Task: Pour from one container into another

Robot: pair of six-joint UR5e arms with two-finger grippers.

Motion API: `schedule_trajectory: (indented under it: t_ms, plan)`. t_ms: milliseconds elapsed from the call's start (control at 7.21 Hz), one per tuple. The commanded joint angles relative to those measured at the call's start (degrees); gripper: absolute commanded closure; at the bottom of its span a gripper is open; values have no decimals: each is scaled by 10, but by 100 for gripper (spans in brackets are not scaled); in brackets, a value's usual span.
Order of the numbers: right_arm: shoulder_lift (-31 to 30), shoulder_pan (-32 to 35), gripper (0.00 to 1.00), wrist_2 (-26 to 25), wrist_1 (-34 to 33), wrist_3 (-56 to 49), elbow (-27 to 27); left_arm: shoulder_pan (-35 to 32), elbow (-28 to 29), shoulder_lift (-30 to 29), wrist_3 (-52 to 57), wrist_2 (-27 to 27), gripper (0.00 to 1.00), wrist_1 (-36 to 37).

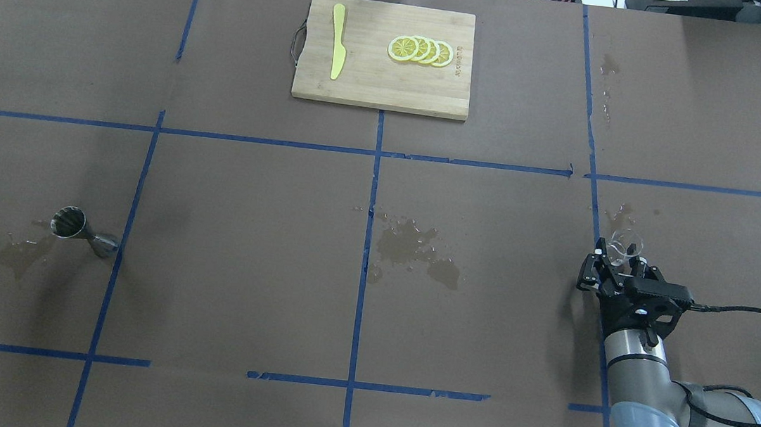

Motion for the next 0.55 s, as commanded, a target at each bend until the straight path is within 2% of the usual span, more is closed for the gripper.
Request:
schedule_trajectory:
  t_ms: [0,416]
  plan:
    - [0,-4,76,-1,0,8,-10,0,0,0,0,0,0,0]
    - [0,-5,62,-2,0,9,-10,0,0,0,0,0,0,0]
